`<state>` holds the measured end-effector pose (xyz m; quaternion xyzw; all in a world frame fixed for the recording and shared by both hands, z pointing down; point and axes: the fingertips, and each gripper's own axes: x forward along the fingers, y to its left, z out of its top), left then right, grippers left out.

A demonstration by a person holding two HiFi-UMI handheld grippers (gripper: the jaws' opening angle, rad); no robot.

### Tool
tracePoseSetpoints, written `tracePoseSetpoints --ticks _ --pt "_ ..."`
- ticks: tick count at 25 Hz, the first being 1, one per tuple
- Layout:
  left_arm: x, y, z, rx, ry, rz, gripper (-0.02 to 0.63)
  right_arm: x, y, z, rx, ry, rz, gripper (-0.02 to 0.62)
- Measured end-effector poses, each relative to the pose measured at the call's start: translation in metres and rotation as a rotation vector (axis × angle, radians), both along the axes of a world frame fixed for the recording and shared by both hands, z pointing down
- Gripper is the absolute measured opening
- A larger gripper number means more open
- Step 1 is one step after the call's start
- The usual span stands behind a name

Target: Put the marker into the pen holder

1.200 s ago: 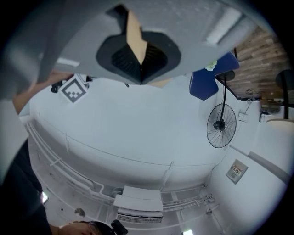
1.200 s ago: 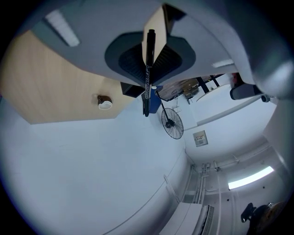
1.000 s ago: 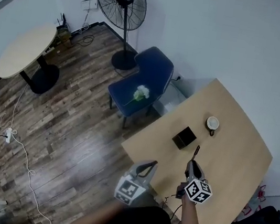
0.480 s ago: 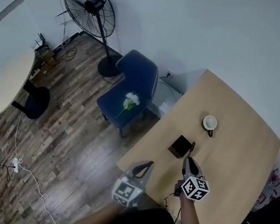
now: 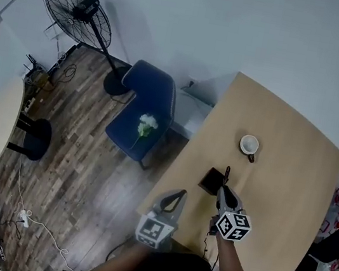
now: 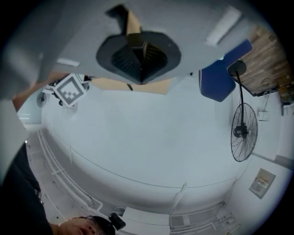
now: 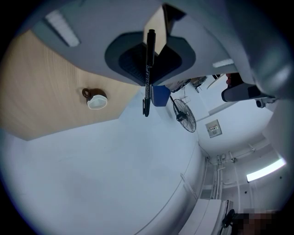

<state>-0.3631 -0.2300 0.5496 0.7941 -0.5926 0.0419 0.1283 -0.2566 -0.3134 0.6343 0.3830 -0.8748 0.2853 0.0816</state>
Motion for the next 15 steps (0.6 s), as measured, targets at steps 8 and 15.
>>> tracePoseSetpoints --ticks 8,15 --pt "-0.017 -0.021 0.004 -0.013 0.066 0.103 0.003 -0.015 -0.012 -0.018 0.027 -0.042 0.125 0.043" --pt "-0.022 -0.045 -0.002 -0.004 0.092 0.209 0.003 -0.028 -0.041 -0.005 0.027 -0.071 0.225 0.043"
